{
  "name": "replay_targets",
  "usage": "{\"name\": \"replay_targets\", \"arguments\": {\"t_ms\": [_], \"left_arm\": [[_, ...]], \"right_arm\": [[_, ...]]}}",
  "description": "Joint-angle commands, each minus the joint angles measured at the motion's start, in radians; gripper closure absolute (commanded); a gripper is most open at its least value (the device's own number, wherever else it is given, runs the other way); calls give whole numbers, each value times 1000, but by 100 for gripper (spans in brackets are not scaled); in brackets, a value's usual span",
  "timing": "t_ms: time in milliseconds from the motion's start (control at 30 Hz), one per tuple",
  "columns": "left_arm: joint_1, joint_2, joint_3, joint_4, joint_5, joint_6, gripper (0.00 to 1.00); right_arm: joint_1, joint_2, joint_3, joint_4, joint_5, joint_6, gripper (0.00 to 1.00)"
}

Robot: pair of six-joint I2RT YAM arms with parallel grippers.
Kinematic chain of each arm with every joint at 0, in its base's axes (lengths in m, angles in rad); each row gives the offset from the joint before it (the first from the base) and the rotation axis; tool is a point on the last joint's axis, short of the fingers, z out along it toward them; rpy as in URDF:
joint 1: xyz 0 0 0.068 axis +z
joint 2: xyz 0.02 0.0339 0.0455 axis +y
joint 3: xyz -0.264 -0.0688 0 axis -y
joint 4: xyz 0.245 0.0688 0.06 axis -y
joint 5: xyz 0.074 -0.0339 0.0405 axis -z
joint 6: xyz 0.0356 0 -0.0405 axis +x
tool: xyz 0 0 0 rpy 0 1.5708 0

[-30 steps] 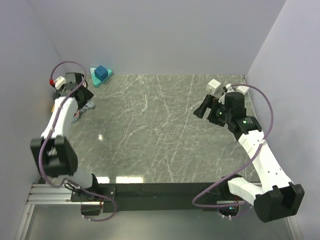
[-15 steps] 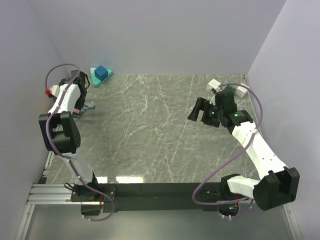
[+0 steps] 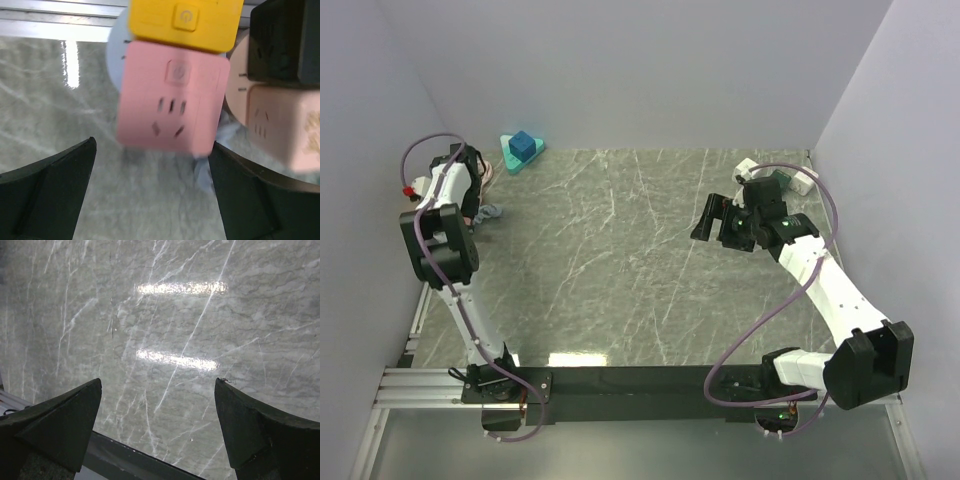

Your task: Pull the plug off the socket

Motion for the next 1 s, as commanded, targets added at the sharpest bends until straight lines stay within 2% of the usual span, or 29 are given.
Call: {"name": "replay_targets", "arguments": {"t_ms": [0, 267, 433, 567, 700, 800, 867, 900, 967], "left_arm": [[14, 69, 83, -34, -8, 49, 1], [34, 37, 99, 10, -32, 72, 1], [68, 124, 214, -101, -41, 135, 1], [78, 98, 131, -34, -57, 190, 1], [94, 103, 96, -2, -19, 238, 8], [92, 115, 77, 13, 12, 273, 16], [91, 103, 38, 48, 53, 304, 33], [86, 79, 21, 59, 67, 314, 48], [71, 37, -46, 78, 78, 340, 61]], "right_arm": [[11, -5, 43, 27, -5, -10, 0], [12, 22, 45, 45, -6, -10, 0], [15, 30, 43, 57, -20, -7, 0], [14, 29, 34, 62, -25, -9, 0], [14, 24, 30, 57, -28, -9, 0], [14, 18, 22, 56, -26, -9, 0], [14, 9, 17, 56, -26, -7, 0], [15, 7, 16, 56, -26, -9, 0], [14, 4, 17, 54, -22, -7, 0]]}}
